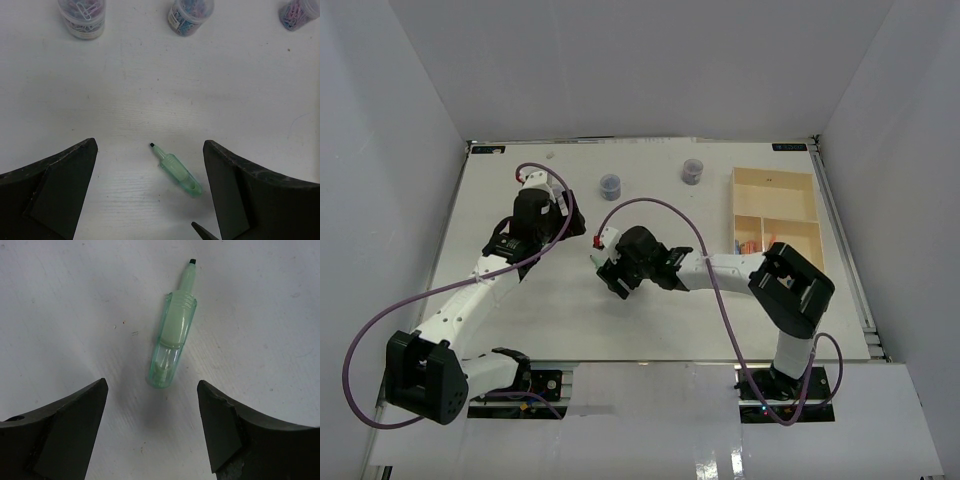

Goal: Sort the stationery into containers
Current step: Pick up the pen from the center of the board.

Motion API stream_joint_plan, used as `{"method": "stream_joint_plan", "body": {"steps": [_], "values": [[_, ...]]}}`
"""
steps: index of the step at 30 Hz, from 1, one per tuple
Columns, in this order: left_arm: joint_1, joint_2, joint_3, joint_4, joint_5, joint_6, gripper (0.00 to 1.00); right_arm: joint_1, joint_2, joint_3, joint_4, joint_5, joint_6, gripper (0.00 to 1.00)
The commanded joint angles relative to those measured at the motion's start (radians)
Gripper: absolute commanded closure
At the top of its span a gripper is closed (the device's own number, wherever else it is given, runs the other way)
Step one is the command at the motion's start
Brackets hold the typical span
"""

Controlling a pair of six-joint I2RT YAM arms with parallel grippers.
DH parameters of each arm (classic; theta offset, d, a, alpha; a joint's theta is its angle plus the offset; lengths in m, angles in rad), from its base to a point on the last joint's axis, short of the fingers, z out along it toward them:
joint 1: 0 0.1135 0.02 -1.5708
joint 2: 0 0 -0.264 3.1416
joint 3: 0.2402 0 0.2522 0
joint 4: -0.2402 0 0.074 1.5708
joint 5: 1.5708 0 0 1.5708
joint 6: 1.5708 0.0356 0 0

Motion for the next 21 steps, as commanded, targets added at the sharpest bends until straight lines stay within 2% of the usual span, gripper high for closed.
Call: {"method": "stream_joint_plan", "body": {"steps": [1,21], "values": [[0.011,-0.028,0.0,0.002,-0.014,-0.01,0.02,0.009,0.031,0.046,0.047,-0.009,-0.005,0.22],[0.032,-0.025,0.002,0.001,0.002,-0.018,0.02,0.028,0.116,0.048,0.017,0.084,0.004,0.48]]}}
